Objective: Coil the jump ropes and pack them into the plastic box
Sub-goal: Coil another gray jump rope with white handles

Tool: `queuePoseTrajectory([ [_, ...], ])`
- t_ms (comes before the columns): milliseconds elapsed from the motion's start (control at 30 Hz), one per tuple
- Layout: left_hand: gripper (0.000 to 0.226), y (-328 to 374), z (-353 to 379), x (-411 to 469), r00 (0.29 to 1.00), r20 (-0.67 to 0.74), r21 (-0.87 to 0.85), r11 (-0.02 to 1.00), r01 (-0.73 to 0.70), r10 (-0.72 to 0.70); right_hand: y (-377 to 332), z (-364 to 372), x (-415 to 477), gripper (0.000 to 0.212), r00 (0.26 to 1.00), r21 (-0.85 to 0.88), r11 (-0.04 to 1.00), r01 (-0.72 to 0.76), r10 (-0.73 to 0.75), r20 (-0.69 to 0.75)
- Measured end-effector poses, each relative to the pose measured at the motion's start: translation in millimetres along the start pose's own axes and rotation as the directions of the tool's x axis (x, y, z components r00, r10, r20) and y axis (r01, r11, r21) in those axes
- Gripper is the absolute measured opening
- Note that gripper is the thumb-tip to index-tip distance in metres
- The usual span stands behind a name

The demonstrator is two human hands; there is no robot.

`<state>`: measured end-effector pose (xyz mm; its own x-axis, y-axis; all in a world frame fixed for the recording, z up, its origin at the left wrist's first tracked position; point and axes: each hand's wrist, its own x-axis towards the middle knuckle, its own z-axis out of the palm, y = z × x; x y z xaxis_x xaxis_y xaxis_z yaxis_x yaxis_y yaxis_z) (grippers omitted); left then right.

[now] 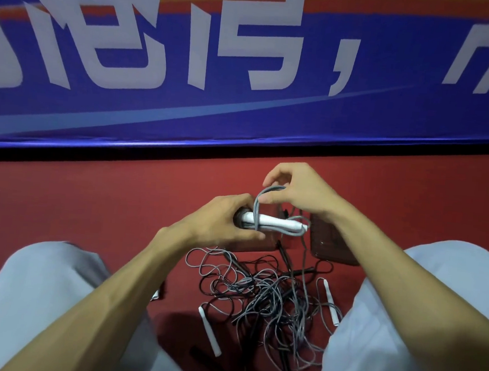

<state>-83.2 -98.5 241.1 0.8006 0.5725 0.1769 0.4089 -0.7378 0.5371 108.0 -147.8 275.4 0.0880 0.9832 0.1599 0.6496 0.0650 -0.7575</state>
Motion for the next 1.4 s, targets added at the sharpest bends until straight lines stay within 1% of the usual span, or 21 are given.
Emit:
queuePoseTrajectory([
  [33,0.027,0.0,-0.4,0.1,1.000,-0.003,-0.044,0.999,0.013,-0.013,-0.8,-2.4,-1.0,0.023,0.998,0.122,0.992,-0.037,0.031,0.047],
  [100,0.020,-0.8,-2.2,0.3,0.999,-0.008,-0.166,0.985,0.049,-0.051,-0.2,-8.6,-2.0,0.018,0.990,0.347,0.929,-0.127,0.097,0.102],
  [167,0.017,0.2,-5.6,0.8,0.998,-0.007,-0.276,0.959,0.064,-0.068,1.1,-13.6,-0.3,0.010,0.980,0.559,0.805,-0.201,0.165,0.115],
  [200,0.015,2.6,-7.8,0.8,0.997,-0.011,-0.346,0.936,0.067,-0.075,2.8,-15.7,1.5,0.013,0.976,0.653,0.726,-0.216,0.185,0.117],
  [267,0.015,7.1,-11.8,1.3,0.992,-0.045,-0.513,0.855,0.081,-0.121,3.4,-18.0,5.6,0.015,0.972,0.753,0.621,-0.215,0.208,0.106],
  [367,0.023,9.8,-15.2,3.0,0.975,-0.074,-0.741,0.666,0.088,-0.211,1.0,-14.2,7.1,0.017,0.976,0.761,0.614,-0.210,0.181,0.123],
  [400,0.026,11.1,-16.1,3.9,0.971,-0.074,-0.788,0.610,0.083,-0.227,0.3,-12.9,6.5,0.018,0.974,0.735,0.640,-0.224,0.150,0.167],
  [500,0.046,15.8,-20.4,4.4,0.960,-0.055,-0.890,0.449,0.078,-0.275,-1.3,-8.3,1.3,0.036,0.944,0.519,0.815,-0.256,0.097,0.315],
  [567,0.055,16.0,-23.9,4.6,0.952,-0.054,-0.927,0.369,0.064,-0.302,-0.9,-6.3,-0.5,0.037,0.925,0.367,0.904,-0.221,0.076,0.371],
  [600,0.054,15.5,-25.1,4.6,0.949,-0.059,-0.930,0.362,0.061,-0.310,0.4,-6.0,-1.1,0.032,0.914,0.274,0.942,-0.194,0.073,0.398],
  [667,0.039,13.8,-28.2,5.0,0.938,-0.080,-0.927,0.371,0.055,-0.338,4.9,-5.4,-2.2,0.021,0.870,0.004,0.992,-0.128,0.111,0.480],
  [733,0.023,12.6,-31.3,5.2,0.902,-0.107,-0.938,0.344,0.049,-0.419,11.6,-3.6,-2.3,0.016,0.818,-0.259,0.964,-0.058,0.194,0.541],
  [800,0.017,9.9,-31.6,5.2,0.863,-0.129,-0.924,0.374,0.074,-0.488,15.9,-3.5,-0.4,0.011,0.820,-0.311,0.947,-0.082,0.242,0.518],
  [867,0.013,4.5,-29.3,5.1,0.843,-0.155,-0.886,0.450,0.113,-0.516,12.1,-6.4,-0.5,0.008,0.866,-0.300,0.952,-0.066,0.204,0.457],
  [967,0.013,-8.5,-25.6,5.9,0.809,-0.221,-0.791,0.585,0.178,-0.545,2.0,-9.8,-2.5,0.007,0.952,-0.273,0.958,0.084,0.004,0.308],
  [1033,0.013,-15.9,-24.3,6.5,0.801,-0.270,-0.714,0.669,0.206,-0.534,-4.3,-10.5,-4.5,0.014,0.967,-0.277,0.939,0.203,-0.147,0.210],
  [1133,0.016,-23.2,-21.8,6.3,0.848,-0.290,-0.537,0.809,0.239,-0.443,-10.1,-10.4,-7.0,0.018,0.920,-0.425,0.816,0.392,-0.336,0.203],
  [1200,0.028,-24.5,-19.7,6.8,0.890,-0.258,-0.370,0.889,0.269,-0.376,-11.1,-8.9,-9.9,0.021,0.889,-0.504,0.733,0.457,-0.395,0.232],
  [1300,0.034,-21.3,-17.1,6.3,0.925,-0.219,-0.102,0.950,0.295,-0.311,-12.6,-2.7,-14.2,0.034,0.826,-0.539,0.638,0.550,-0.512,0.237],
  [1333,0.035,-18.6,-16.4,5.4,0.938,-0.196,-0.043,0.959,0.281,-0.284,-12.4,-1.0,-14.6,0.036,0.810,-0.540,0.622,0.567,-0.539,0.230],
  [1400,0.035,-14.5,-14.6,4.0,0.969,-0.128,0.022,0.976,0.217,-0.213,-10.2,0.4,-12.8,0.030,0.790,-0.547,0.610,0.573,-0.590,0.169],
])
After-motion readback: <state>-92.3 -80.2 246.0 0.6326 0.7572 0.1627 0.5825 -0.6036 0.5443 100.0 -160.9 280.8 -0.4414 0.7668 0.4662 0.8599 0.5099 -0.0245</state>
